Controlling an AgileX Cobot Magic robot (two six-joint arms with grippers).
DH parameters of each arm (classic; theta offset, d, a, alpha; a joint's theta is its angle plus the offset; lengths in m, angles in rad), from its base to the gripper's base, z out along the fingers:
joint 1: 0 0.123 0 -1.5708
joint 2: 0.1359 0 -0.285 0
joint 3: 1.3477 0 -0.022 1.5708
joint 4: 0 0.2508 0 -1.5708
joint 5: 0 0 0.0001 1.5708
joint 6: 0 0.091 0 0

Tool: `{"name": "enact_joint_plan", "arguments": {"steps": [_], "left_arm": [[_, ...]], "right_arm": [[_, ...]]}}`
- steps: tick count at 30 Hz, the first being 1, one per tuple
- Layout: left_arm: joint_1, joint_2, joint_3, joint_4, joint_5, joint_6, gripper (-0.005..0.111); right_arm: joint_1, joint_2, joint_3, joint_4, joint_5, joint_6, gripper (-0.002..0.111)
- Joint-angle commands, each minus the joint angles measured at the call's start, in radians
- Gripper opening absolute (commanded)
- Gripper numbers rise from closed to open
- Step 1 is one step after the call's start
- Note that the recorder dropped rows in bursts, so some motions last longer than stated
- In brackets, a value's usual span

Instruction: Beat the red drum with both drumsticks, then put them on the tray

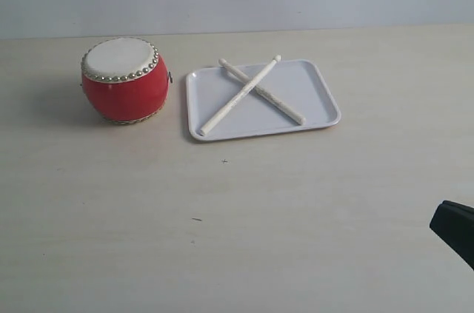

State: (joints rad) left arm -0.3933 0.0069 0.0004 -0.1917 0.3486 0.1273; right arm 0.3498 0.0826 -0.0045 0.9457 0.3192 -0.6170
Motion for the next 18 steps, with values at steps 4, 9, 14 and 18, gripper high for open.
{"name": "enact_joint_plan", "arguments": {"steps": [4,9,14,18], "left_arm": [[0.069,-0.007,0.0,0.005,0.006,0.017,0.0],[0.086,-0.007,0.0,0.005,0.004,0.031,0.0],[0.097,-0.007,0.0,-0.014,-0.007,-0.057,0.0],[0.11,-0.007,0.0,-0.026,-0.007,-0.097,0.0]], "right_arm": [[0.0,-0.007,0.005,-0.003,0.0,-0.009,0.0],[0.0,-0.007,0.005,-0.003,-0.002,-0.009,0.0],[0.0,-0.007,0.005,-0.003,-0.004,-0.009,0.0],[0.0,-0.007,0.005,-0.003,-0.004,-0.009,0.0]]}}
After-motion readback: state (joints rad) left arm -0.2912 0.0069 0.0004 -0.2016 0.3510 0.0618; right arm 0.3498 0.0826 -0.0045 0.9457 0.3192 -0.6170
